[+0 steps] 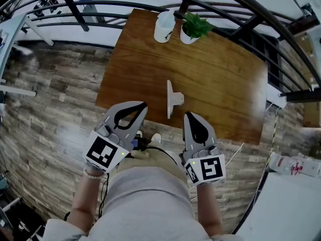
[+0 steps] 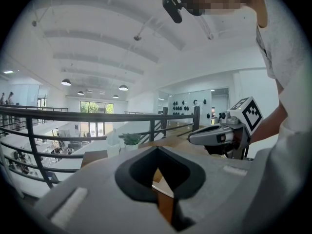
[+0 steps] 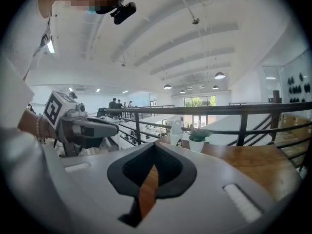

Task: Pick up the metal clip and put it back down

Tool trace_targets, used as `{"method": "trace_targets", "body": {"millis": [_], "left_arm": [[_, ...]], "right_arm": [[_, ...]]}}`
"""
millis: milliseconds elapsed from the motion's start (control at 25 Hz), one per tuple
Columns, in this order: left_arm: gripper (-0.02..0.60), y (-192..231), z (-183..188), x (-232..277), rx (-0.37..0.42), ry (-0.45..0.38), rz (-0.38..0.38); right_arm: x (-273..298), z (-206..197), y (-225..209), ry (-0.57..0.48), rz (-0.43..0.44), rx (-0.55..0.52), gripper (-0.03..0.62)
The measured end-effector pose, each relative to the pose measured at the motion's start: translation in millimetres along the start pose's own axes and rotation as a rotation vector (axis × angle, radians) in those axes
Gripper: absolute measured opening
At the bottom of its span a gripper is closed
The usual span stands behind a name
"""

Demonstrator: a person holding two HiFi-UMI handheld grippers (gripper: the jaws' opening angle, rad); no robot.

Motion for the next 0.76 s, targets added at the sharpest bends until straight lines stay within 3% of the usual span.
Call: {"method": "trace_targets", "body": {"millis": [760], "left_arm": [[0.000, -0.6, -1.9, 3.6, 0.002, 0.008, 0.006]], "right_arm": [[2.9, -3.7, 0.7, 0.020, 0.013, -0.006, 0.012]]}}
Point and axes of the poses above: the fingertips, and each gripper's own axes: x forward along the fingers, y to its left, z out of its top, the point moved 6 cm from there along -x, backward along the fingers, and after that the axes turned 2 degrees about y, right-handed, at the moved point
